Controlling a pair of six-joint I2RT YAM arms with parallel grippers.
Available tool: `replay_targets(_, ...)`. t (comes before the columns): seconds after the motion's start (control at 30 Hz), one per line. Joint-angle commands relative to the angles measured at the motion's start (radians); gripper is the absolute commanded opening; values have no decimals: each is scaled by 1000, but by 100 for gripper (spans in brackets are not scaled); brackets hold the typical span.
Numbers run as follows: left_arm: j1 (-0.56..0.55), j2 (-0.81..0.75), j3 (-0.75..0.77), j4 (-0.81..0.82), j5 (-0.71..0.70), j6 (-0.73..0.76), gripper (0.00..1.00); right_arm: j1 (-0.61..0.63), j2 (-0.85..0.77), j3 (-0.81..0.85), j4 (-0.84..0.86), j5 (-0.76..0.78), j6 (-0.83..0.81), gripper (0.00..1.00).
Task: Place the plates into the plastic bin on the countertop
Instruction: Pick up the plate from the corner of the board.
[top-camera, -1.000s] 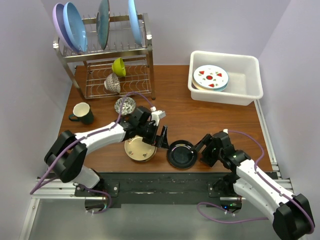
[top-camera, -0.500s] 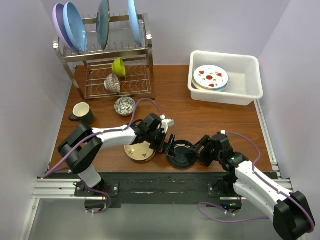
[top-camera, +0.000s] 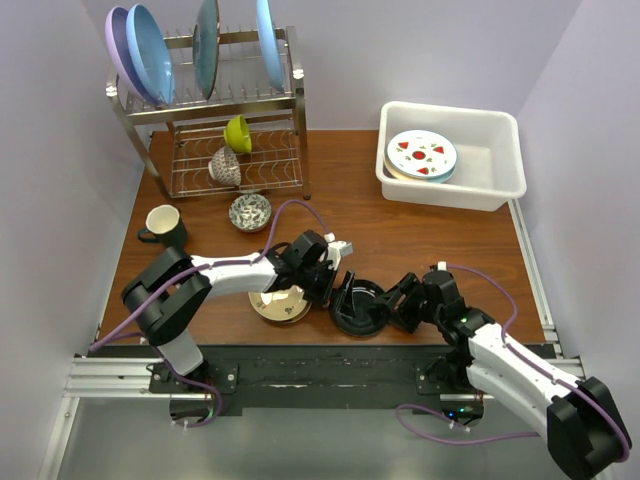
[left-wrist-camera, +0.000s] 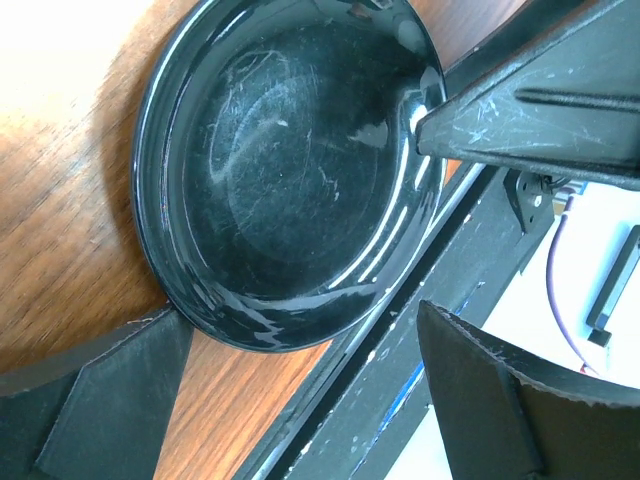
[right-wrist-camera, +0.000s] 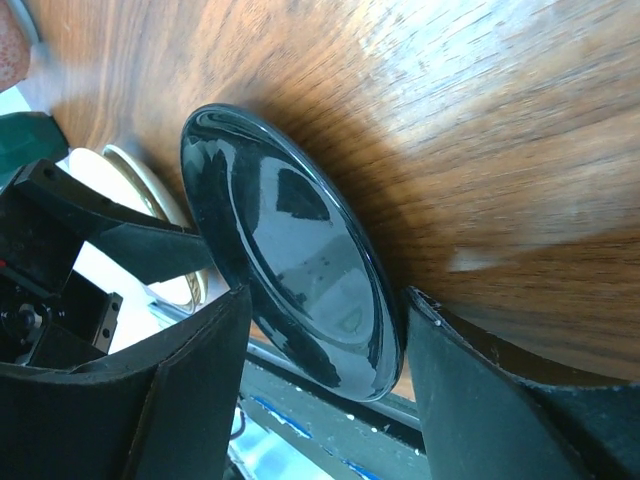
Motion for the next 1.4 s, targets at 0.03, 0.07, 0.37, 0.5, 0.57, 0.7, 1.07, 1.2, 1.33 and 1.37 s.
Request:
replay_targets(0.03,-27,21,-1,65,11,-30,97,14,14,-58,48,-10,14,61)
replay_targets(0.07,-30,22,0,68,9,-32,97,17,14,-61,53,-10,16,61)
replay_targets(0.37,-48,36,17,71,11,-38,97,26,16,-86,119,-11,25,46)
replay_targets(0.5,-62,37,22,74,11,-45,97,30,13,-86,122,-10,25,42)
replay_targets(0.57,-66,41,26,74,9,-47,97,30,8,-86,123,-10,25,40)
replay_targets(0.7,-77,48,40,70,8,-42,96,32,-7,-81,116,-8,25,29)
replay_targets(1.07,-79,14,80,-24,-67,7,97,32,-67,-71,51,3,17,3)
replay_targets(1.2,-77,-7,88,-39,-104,10,97,32,-82,-49,27,10,10,0)
replay_targets(1.33,-77,-25,117,-105,-156,43,97,30,-79,-22,-5,15,-6,0)
replay_targets(1.37,-77,-30,132,-119,-167,50,97,30,-76,-17,-6,15,-7,0)
